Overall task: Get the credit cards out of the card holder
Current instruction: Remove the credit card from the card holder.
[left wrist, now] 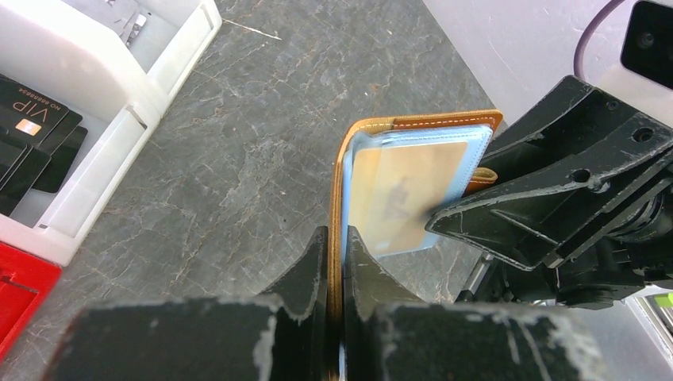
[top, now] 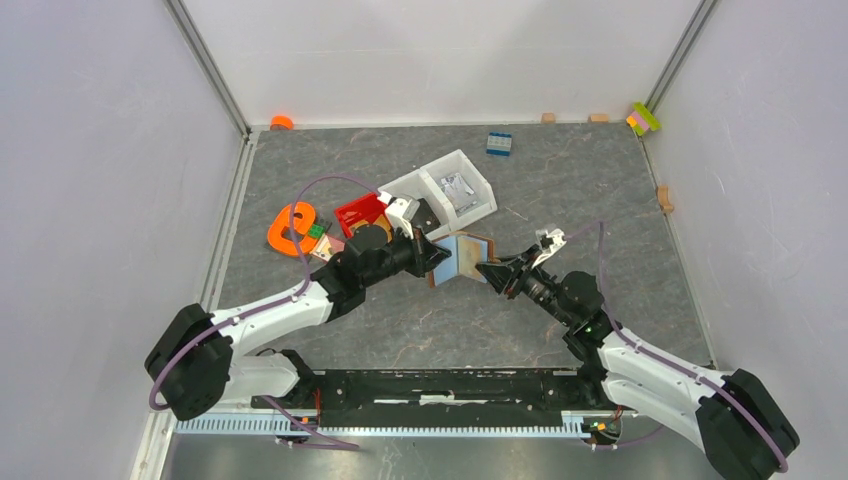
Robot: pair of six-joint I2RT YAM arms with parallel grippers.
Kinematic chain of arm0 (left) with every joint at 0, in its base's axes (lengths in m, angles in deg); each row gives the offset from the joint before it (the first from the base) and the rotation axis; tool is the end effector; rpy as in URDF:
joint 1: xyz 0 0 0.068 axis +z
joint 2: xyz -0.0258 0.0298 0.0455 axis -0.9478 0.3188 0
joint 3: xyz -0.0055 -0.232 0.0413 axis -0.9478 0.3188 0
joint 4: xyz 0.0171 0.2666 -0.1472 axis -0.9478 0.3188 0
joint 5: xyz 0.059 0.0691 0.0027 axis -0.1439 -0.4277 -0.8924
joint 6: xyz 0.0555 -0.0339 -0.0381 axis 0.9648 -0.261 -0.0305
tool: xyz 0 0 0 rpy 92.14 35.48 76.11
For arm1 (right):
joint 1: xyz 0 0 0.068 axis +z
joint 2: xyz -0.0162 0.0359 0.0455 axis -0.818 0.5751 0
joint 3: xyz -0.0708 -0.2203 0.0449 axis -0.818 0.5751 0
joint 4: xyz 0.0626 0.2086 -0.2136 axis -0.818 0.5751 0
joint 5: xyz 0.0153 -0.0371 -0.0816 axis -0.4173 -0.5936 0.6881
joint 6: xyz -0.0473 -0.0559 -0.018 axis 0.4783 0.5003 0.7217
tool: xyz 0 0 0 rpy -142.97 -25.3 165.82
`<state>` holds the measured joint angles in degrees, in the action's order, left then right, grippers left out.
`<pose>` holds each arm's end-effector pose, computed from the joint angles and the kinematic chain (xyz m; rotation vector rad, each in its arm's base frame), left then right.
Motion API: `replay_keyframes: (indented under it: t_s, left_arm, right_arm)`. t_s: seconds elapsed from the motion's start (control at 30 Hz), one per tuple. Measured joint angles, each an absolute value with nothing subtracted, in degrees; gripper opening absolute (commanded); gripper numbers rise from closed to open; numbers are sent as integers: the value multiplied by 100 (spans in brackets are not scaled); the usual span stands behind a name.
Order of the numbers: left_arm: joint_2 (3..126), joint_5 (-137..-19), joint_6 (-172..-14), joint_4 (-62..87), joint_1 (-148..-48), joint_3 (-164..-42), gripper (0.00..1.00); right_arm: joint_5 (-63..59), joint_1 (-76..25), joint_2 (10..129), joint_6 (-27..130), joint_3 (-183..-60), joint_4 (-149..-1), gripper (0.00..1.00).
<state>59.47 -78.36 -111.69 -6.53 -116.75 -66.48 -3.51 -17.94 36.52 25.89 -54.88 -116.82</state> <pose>0.2403 -0.2553 0.1793 0.3533 1.8994 -1.0406 0.2090 0.1702 0.1475 -0.2072 1.6316 1.0698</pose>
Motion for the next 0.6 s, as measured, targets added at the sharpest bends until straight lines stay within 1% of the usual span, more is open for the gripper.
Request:
replay_keyframes:
  t_s: [0.03,0.2,0.27,0.3,0.37,0.43,0.6]
  left_arm:
    - [5947,-7840,-11175,-653,-11675,-6648,2]
    - [5947,-7871,-11182,-596,-11649,-6648,2]
    - [5952,-7923,-11182,-497,-11644,-6652,2]
    - [5961,-7956,-11182,-462,-11638,-6658,2]
    - [6006,-7993,-11182,-412,-11616,-6676,2]
    - [6028,-8009,-11184,-364,-11609,-6683,2]
    - [6028,-8011,-11184,-316,-11598,-6683,2]
  right_arm:
    - [-353,-1794,3691,2596,-5503,-11668,32]
    - [-438,-1794,3759,2607,-5520,-11653,40]
    - [-454,-1792,3759,2613,-5520,-11653,40]
    - [-451,-1794,3752,2626,-5520,-11647,37]
    - [-432,-1794,3711,2653,-5520,-11603,28]
    - [-399,-1794,3656,2690,-5520,-11561,25]
    - [-355,-1794,3615,2698,-5520,-11531,23]
